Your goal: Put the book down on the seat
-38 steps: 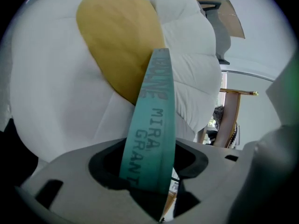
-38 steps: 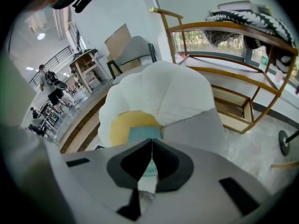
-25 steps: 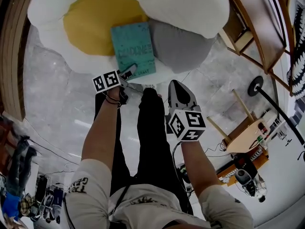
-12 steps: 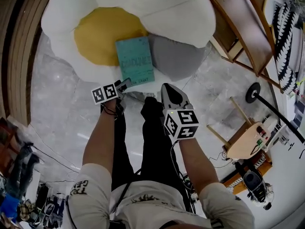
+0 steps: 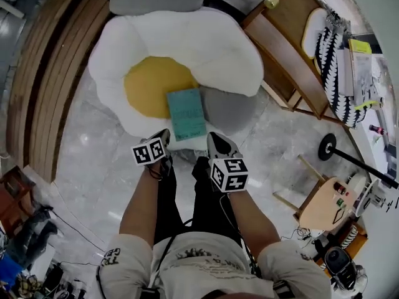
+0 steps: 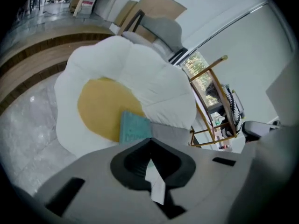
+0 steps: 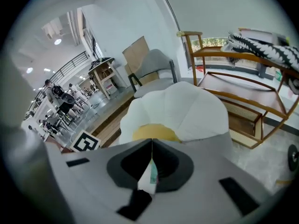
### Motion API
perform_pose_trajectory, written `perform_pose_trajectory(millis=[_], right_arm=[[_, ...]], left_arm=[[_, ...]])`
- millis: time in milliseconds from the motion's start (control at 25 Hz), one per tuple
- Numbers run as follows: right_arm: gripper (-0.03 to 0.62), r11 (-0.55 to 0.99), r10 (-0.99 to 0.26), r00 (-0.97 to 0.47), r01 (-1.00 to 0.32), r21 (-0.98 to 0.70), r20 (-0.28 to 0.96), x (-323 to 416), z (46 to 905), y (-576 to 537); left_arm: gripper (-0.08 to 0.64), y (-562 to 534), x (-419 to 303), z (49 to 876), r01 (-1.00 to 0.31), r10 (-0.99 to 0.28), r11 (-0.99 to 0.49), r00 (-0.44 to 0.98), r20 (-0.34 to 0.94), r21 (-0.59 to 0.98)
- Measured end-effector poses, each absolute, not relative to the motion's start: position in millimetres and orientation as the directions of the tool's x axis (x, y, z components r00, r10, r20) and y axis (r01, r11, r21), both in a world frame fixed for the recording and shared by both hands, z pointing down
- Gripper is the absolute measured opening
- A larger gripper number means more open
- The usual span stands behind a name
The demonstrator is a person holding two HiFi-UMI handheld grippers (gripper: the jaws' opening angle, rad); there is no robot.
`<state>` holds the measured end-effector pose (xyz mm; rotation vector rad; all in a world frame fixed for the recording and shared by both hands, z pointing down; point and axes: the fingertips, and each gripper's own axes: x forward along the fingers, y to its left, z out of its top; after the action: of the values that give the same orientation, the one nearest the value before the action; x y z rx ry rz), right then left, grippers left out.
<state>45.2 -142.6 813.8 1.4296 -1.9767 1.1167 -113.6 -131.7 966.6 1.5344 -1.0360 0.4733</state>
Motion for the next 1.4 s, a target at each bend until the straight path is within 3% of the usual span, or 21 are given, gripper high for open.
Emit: perform_pose_trajectory(millis=[320, 480, 840, 1120, 1400], right_arm=[[0.028, 0.193, -0.666, -0.361, -0.929, -0.317, 0.653, 31.3, 708.0, -171.3], [0.028, 0.2, -0.724, -0.373, -0.919, -0.34, 0.581, 23.7, 640.4, -189.4], [0.026, 0.225, -0.895, -0.304, -0.94, -0.257, 0.327, 37.6, 482.3, -227.0], [0.026, 0.268, -0.961, -0.275, -0.937, -0.225, 0.0, 34.7, 353.1, -227.8], [0.026, 0.331, -0.944, -0.327, -0.929, -0.163, -0.052, 14.0, 298.0, -232.7]], left_arm=[[0.02, -174.0, -103.4, 795.8, -0.844, -0.475, -0.246, 0.534, 0.699, 0.478], [0.02, -182.0, -107.9, 710.0, -0.86, -0.552, -0.325, 0.51, 0.66, 0.393], [0.02, -213.0, -117.0, 537.3, -0.901, -0.747, -0.315, 0.429, 0.507, 0.299], [0.02, -230.1, -138.6, 398.1, -0.928, -0.869, -0.323, 0.369, 0.329, 0.188], [0.02, -222.3, -169.1, 318.7, -0.956, -0.93, -0.275, 0.29, 0.224, 0.098]])
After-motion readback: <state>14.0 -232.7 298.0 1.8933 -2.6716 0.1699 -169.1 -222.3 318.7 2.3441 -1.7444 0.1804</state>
